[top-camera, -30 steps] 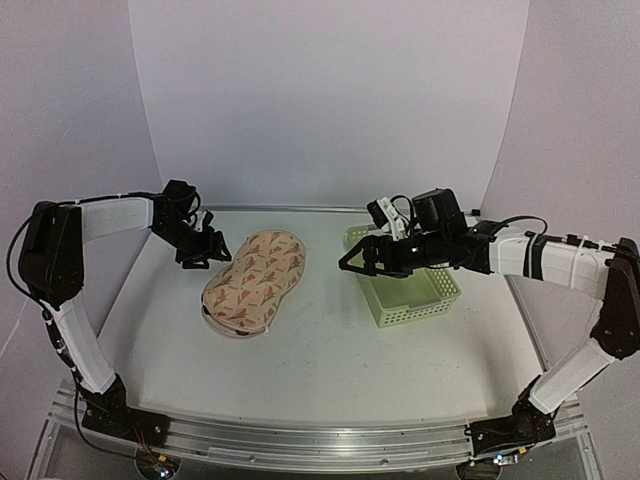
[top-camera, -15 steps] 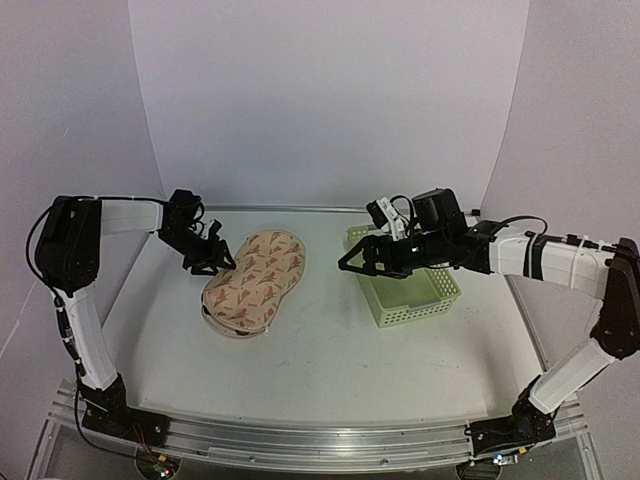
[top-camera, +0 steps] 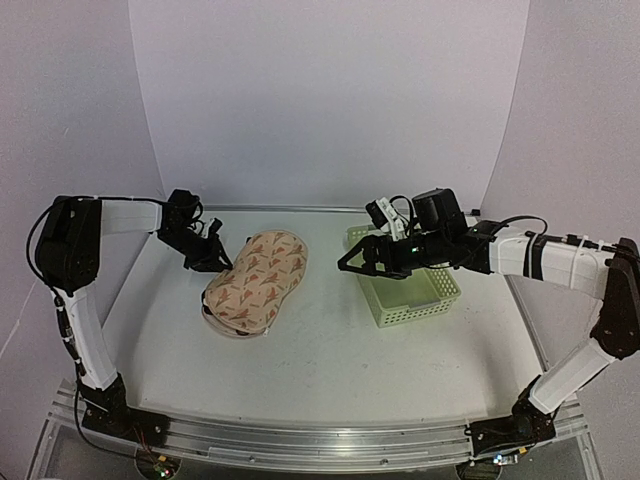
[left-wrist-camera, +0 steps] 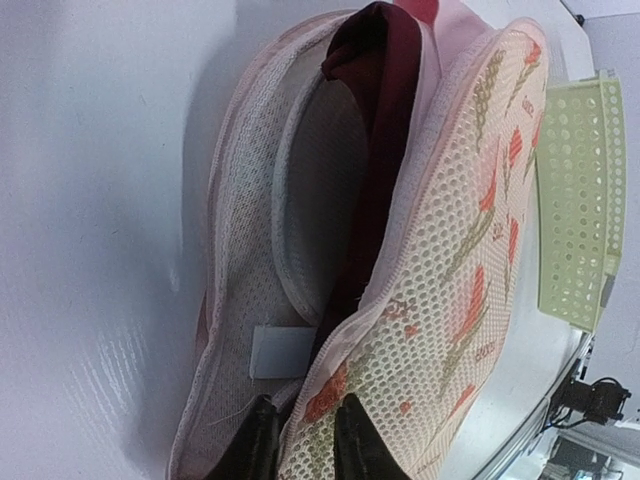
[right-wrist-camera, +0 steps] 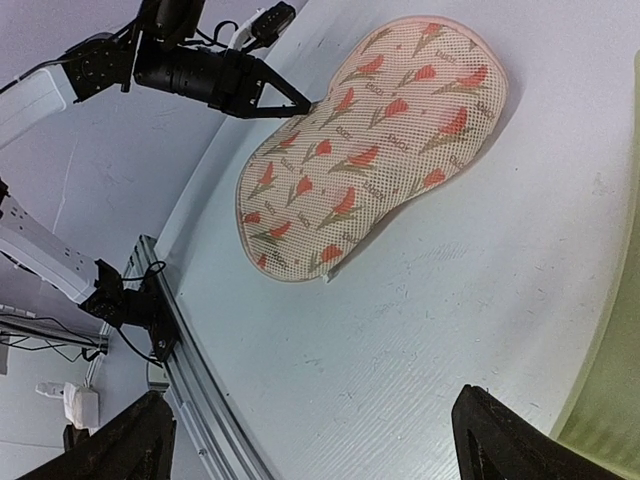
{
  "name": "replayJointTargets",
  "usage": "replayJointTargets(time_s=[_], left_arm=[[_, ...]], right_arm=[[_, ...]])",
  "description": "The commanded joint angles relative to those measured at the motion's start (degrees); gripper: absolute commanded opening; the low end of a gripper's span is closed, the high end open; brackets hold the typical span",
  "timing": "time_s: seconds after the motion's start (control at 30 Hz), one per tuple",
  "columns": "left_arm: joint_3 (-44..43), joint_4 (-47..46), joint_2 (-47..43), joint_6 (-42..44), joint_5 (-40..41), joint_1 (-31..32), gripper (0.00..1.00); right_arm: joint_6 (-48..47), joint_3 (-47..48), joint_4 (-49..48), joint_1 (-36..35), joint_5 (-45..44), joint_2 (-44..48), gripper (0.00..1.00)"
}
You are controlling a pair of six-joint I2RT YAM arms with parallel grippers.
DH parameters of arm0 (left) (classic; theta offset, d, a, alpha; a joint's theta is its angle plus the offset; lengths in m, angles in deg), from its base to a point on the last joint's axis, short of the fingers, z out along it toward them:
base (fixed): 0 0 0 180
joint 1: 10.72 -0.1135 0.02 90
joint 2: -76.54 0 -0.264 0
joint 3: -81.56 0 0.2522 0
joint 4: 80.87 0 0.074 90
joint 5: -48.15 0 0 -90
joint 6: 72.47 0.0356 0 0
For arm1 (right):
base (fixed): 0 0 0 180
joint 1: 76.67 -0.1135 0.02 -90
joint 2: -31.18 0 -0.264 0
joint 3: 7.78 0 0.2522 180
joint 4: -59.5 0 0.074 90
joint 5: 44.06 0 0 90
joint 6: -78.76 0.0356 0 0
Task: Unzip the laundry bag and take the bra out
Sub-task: Open the laundry bag at the center of the board.
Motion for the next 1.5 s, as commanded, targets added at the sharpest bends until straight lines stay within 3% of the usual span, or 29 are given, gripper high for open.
replayJointTargets(time_s=[0.0, 0.13, 0.53, 0.8, 1.0, 1.23, 1.47], left_arm=[[1.0, -2.3, -2.5, -0.6, -2.1, -0.3, 0.13], [2.1, -2.8, -3.9, -1.1, -2.6, -0.4, 0.0], [6.5, -4.6, -11.6, -4.6, -4.7, -0.3, 0.0], [15.6, -8.1, -21.1, -9.9, -5.1, 0.1, 0.0], [17.6, -10.9, -26.7, -13.5, -2.6, 6.5, 0.0], [15.5, -16.3, -24.7, -18.6, -1.5, 13.1, 0.0], [6.9, -19.0, -15.0, -20.7, -0.9, 20.7, 0.0]], right_arm=[[0.1, 2.4, -2.1, 0.2, 1.4, -0.2, 0.98], [0.0, 2.5, -2.1, 0.2, 1.6, -0.6, 0.98], [-0.7, 2.6, -1.7, 0.2, 2.3, -1.0, 0.98], [-3.3, 6.2, 2.4, -3.8, -1.2, -3.9, 0.98], [-3.2, 7.0, 2.4, -4.6, -2.2, -5.1, 0.98], [-3.2, 6.4, 2.7, -4.6, -4.8, -3.4, 0.98], [-2.8, 3.7, 2.8, -4.6, -9.4, 0.7, 0.98]])
